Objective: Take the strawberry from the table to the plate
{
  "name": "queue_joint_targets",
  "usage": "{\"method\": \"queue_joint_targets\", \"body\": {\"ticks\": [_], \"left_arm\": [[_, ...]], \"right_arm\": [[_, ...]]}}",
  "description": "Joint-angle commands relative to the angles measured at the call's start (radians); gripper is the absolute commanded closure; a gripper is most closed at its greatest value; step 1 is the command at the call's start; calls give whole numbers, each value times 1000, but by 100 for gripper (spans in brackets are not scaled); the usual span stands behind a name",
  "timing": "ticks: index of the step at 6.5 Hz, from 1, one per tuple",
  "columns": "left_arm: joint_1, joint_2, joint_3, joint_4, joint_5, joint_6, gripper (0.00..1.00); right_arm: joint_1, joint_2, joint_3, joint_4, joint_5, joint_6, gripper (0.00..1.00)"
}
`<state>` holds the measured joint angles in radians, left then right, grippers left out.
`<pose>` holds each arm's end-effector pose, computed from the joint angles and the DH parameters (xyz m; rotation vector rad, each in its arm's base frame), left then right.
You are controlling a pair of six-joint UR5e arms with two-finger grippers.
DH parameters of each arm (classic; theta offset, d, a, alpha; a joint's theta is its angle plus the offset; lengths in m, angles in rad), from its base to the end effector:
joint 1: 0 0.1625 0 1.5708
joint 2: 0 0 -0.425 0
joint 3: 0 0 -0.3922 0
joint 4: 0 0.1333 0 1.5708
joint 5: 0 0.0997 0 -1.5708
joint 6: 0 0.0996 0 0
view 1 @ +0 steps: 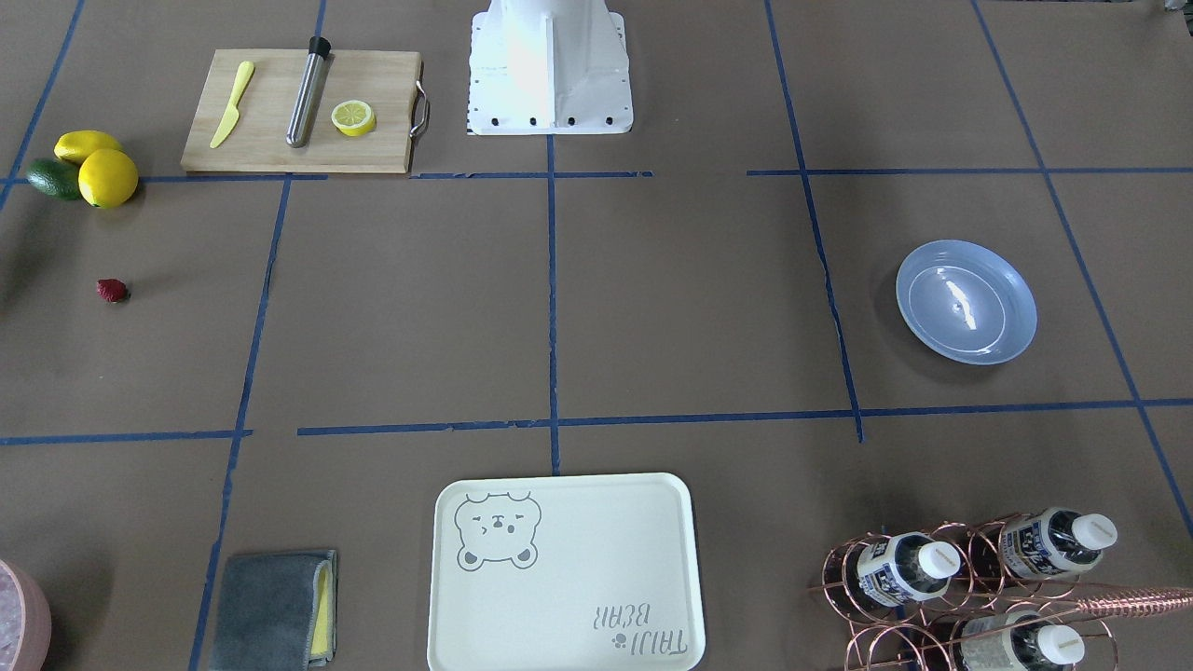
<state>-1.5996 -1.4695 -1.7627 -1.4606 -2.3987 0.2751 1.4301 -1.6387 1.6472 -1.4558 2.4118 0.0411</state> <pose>-0.0728 -0.4441 0.6191 0.1073 0.8230 0.2239 -0.0075 -0.4741 0.6368 0.0394 -0.8477 -0.1455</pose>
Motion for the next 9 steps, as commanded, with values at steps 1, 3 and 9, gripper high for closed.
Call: {"method": "queue_joint_targets", "body": {"ticks": [1, 3, 9], "left_arm": [[4, -2, -4, -16, -3, 13, 0], [15, 0, 32, -40, -14, 13, 0], [341, -24, 276, -648, -113, -444, 0]], "right_arm": [[1, -7, 14, 3, 0, -3, 0], [0, -39, -3, 124, -5, 0, 0], [-23, -61, -3, 134, 13, 3, 0]]}}
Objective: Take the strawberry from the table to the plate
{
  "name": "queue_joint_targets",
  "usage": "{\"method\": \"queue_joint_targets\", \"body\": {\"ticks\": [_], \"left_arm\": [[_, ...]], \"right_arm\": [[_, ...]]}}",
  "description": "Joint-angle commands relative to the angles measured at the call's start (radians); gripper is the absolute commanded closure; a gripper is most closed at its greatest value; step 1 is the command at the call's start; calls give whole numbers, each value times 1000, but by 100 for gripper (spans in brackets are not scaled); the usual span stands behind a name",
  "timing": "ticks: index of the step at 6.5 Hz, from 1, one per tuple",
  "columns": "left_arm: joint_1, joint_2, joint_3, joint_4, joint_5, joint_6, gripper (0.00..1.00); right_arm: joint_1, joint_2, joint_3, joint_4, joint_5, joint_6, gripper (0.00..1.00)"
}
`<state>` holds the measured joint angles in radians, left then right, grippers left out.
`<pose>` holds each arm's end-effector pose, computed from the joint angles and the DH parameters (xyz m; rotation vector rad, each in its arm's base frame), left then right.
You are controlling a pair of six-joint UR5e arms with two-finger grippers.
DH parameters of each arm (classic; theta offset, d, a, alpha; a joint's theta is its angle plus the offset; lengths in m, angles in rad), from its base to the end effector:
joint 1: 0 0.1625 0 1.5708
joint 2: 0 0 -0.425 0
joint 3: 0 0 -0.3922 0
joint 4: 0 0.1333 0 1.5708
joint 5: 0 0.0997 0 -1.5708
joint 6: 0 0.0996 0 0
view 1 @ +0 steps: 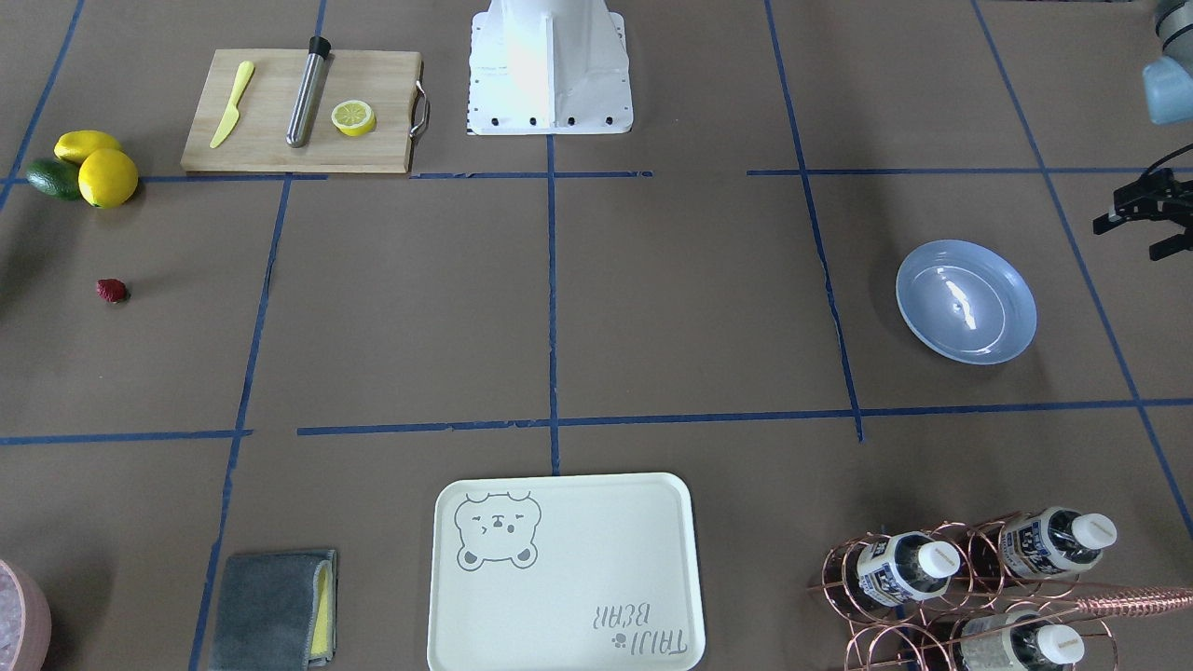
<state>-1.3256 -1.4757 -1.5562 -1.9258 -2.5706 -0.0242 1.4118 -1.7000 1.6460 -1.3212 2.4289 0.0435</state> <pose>0.0635 -0.4576 0.6565 0.0893 1.0200 0.3240 -0.0136 -0.4509 0.6496 0.0962 -0.8706 -0.1919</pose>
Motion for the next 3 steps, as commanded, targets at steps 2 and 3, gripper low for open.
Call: {"method": "queue_joint_targets", "body": {"ticks": [2, 3], "left_arm": [[124, -56, 120, -257, 147, -246, 3], [140, -81, 145, -257, 147, -246, 3]], "right_arm": [[-17, 0, -2, 0, -7, 1, 0], [-22, 0, -3, 0, -8, 1, 0]]}}
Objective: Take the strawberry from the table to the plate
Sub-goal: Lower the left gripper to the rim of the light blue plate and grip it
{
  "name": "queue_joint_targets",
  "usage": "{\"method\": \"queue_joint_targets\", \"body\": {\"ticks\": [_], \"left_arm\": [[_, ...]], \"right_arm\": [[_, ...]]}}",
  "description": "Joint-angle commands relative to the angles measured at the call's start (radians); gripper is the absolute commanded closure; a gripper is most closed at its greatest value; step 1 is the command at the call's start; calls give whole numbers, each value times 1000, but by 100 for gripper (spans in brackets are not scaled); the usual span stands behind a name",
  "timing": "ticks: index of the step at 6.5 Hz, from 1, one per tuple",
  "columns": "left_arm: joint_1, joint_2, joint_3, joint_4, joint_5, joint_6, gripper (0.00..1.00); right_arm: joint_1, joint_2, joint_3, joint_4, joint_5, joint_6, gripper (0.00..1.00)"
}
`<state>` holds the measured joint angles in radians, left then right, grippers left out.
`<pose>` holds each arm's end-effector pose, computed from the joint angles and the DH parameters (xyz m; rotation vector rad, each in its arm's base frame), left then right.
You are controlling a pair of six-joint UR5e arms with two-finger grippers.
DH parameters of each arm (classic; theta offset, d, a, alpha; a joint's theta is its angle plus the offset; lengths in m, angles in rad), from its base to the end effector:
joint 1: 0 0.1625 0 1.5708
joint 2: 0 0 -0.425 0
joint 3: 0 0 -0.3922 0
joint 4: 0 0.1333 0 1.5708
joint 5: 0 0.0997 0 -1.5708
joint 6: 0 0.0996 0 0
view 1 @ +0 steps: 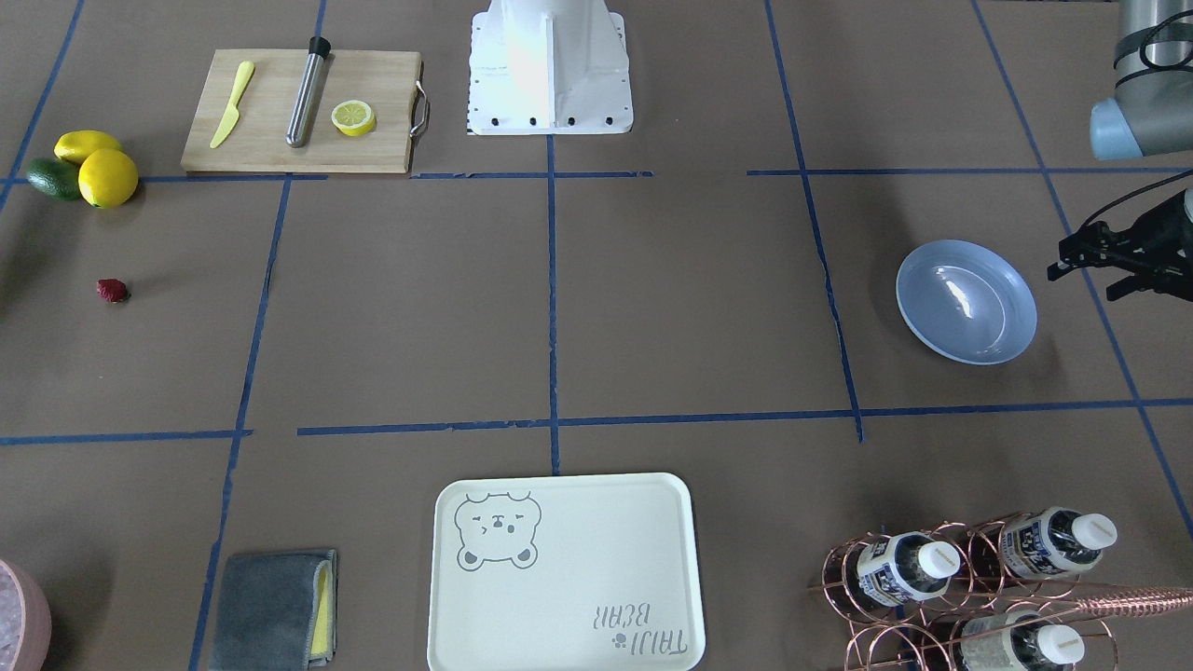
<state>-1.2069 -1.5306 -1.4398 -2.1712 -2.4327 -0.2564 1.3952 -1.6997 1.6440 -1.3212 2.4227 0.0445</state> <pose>0.1194 -0.4757 0.6714 0.1243 0.9325 0.2844 -0.0207 -0.4507 0.6510 0.0878 -0.8654 -0.2053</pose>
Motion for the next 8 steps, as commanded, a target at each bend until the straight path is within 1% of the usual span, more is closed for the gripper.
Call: {"method": "queue_joint_targets", "body": {"ticks": [1, 2, 3, 4, 5, 6, 7, 8], "left_arm": [[29, -52, 54, -9, 9, -14, 4], [47, -68, 76, -13, 9, -24, 5], [68, -69, 76, -15, 11, -35, 6], [82, -71, 78, -13, 9, -35, 10], [89, -75, 78, -10, 11, -37, 18], [90, -75, 85, -10, 11, -37, 36], [90, -75, 87, -7, 9, -49, 66], [92, -77, 87, -10, 9, -50, 73]], "right_arm": [[-5, 0, 0, 0, -2, 0, 0], [-7, 0, -1, 0, -2, 0, 0], [-5, 0, -7, -1, -1, 2, 0], [-5, 0, -9, -1, 2, 8, 0], [-7, 0, -9, -1, 4, 8, 0], [-7, 0, -12, -1, 4, 8, 0], [-5, 0, -13, -1, 4, 8, 0], [-7, 0, -13, -1, 4, 8, 0]]}}
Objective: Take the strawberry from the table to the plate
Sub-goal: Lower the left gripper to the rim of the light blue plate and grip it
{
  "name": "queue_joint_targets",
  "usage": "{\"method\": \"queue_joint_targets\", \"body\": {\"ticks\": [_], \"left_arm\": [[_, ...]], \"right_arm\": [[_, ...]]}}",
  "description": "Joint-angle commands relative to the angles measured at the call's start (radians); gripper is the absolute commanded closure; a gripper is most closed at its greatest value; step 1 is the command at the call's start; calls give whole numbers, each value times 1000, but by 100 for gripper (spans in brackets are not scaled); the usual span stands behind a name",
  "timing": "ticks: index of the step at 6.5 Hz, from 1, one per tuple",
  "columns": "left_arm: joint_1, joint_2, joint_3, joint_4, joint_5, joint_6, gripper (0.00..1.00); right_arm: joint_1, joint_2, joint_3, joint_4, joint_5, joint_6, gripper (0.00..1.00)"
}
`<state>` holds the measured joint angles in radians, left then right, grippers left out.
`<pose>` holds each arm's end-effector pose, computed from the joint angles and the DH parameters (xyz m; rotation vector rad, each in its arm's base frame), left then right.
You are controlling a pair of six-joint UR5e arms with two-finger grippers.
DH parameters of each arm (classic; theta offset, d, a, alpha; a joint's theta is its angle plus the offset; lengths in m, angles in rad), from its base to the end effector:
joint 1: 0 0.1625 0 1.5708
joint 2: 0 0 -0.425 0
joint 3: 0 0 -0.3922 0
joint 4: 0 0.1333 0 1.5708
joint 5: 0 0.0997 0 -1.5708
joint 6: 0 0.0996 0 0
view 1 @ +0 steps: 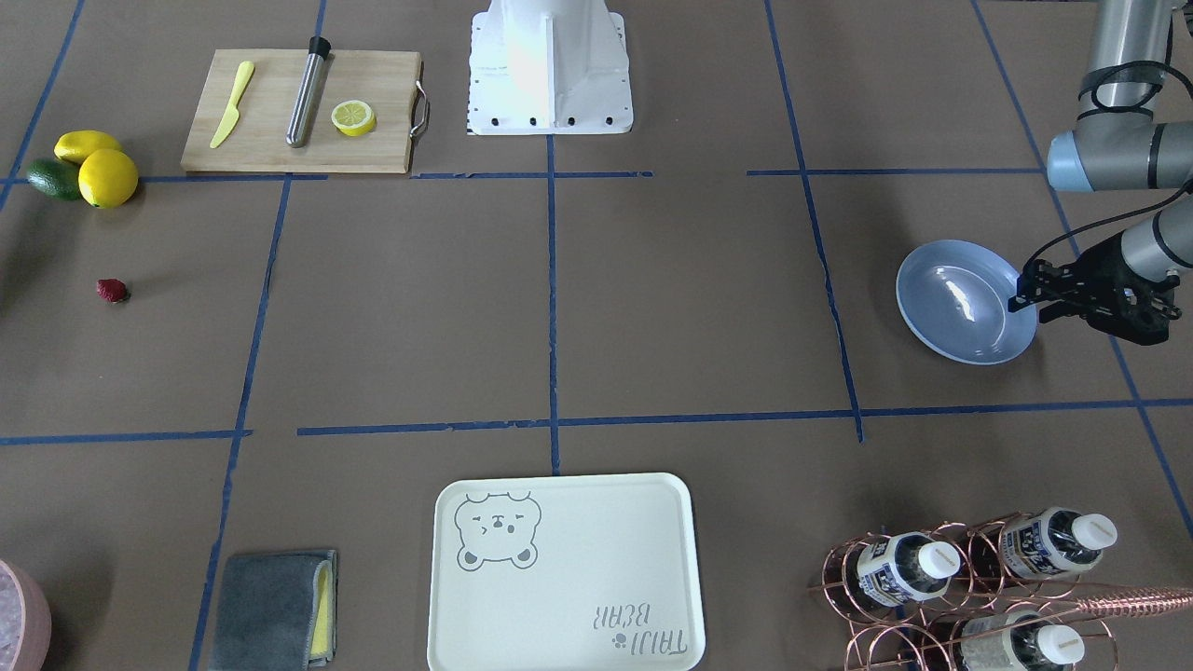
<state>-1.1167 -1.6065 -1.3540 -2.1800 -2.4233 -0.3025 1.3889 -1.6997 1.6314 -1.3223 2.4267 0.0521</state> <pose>0.1752 -0.4919 0.6761 0.0636 0.9312 0.3229 -0.0236 -0.4496 0.6571 0.0684 -0.8687 -0.1986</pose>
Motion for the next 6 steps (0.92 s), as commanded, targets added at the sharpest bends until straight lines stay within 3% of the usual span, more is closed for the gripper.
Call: {"method": "queue_joint_targets", "body": {"ticks": [1, 2, 3, 5, 6], "left_arm": [[3, 0, 0, -1, 0, -6, 97], [3, 0, -14, -6, -14, -47, 100], [3, 2, -80, -7, -86, -128, 100], [9, -48, -256, -12, -189, -481, 100], [82, -94, -289, -79, -198, -664, 100]], "right_arm": [[-1, 0, -5, -1, 0, 0, 0], [1, 0, -7, 0, 2, 2, 0], [1, 2, -5, 2, 2, 2, 0], [-1, 11, 1, 0, 2, 2, 0], [1, 12, 1, 2, 2, 2, 0]]}}
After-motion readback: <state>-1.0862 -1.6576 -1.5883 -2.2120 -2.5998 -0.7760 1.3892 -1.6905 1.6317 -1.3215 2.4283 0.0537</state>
